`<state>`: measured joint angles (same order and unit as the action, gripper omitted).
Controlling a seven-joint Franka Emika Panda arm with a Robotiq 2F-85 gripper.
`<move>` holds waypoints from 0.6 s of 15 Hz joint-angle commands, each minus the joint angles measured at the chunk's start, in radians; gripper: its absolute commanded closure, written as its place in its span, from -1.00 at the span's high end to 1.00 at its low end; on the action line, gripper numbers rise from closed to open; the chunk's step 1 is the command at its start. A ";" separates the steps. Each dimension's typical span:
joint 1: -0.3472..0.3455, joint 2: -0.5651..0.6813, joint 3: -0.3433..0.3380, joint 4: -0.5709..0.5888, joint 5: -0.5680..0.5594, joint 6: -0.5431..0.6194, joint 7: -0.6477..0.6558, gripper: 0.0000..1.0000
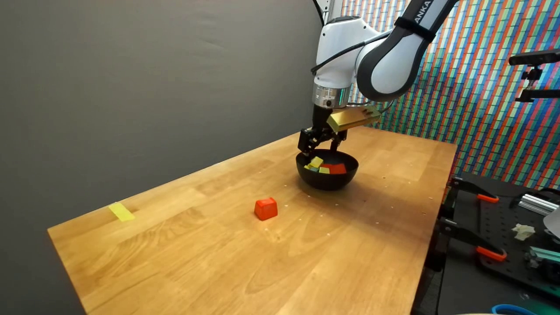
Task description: Take the blocks out of the gift disappointed
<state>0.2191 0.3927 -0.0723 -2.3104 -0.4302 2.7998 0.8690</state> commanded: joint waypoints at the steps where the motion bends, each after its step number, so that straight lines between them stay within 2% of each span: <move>1: 0.022 0.072 -0.032 0.053 0.064 0.054 -0.035 0.97; 4: 0.031 0.112 -0.037 0.085 0.104 0.065 -0.057 0.86; 5: 0.032 0.119 -0.034 0.093 0.121 0.065 -0.071 0.55; 6: 0.034 0.124 -0.034 0.098 0.135 0.067 -0.080 0.38; 7: 0.036 0.126 -0.033 0.097 0.150 0.065 -0.092 0.35; 8: 0.038 0.127 -0.032 0.097 0.165 0.066 -0.102 0.22; 9: 0.041 0.126 -0.033 0.096 0.178 0.065 -0.109 0.01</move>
<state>0.2373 0.4984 -0.0889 -2.2343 -0.3082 2.8474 0.8085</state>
